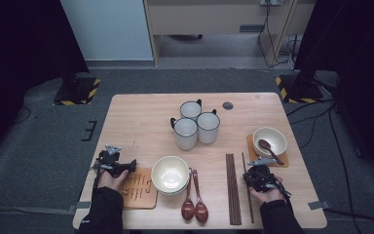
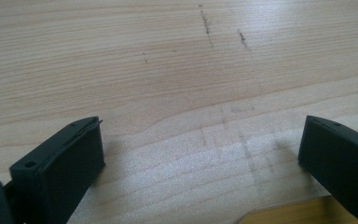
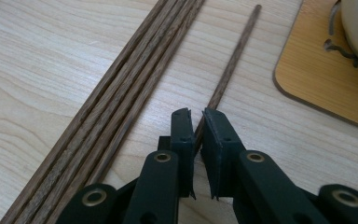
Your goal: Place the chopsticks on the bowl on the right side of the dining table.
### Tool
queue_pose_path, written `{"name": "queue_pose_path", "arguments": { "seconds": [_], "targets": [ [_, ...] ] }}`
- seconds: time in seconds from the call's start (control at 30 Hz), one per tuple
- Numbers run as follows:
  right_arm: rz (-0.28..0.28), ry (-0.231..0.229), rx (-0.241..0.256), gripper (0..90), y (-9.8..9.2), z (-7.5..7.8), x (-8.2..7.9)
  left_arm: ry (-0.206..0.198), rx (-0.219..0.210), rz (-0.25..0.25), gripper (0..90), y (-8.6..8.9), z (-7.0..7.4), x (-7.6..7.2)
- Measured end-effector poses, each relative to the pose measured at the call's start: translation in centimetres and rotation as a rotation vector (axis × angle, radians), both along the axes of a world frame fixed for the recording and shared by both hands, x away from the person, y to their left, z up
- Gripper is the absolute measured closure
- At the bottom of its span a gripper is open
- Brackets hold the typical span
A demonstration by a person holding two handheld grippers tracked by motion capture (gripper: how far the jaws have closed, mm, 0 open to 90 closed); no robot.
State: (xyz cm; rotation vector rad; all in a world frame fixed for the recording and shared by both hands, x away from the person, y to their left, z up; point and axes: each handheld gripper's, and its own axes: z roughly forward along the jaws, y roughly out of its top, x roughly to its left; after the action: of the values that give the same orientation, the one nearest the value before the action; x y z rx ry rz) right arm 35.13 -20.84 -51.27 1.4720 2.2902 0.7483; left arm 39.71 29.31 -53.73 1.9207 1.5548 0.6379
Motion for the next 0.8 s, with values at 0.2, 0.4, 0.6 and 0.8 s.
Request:
{"name": "queue_pose_path", "arguments": {
  "seconds": [0.2,0.4,0.6,0.8],
  "targets": [
    [-0.006,0.004,-0.001,84.9,-0.1,0.1,0.1,0.000,0.000,0.000,0.0,0.0,0.0,0.0],
    [-0.025,-0.002,-0.012,84.9,-0.3,0.1,0.3,0.000,0.000,0.000,0.0,0.0,0.0,0.0],
    [-0.023,-0.024,-0.006,84.9,-0.5,0.1,0.9,0.000,0.000,0.000,0.0,0.0,0.0,0.0],
    [-0.015,-0.023,-0.007,84.9,-0.3,-0.1,1.1,0.000,0.000,0.000,0.0,0.0,0.0,0.0]
  ]
}}
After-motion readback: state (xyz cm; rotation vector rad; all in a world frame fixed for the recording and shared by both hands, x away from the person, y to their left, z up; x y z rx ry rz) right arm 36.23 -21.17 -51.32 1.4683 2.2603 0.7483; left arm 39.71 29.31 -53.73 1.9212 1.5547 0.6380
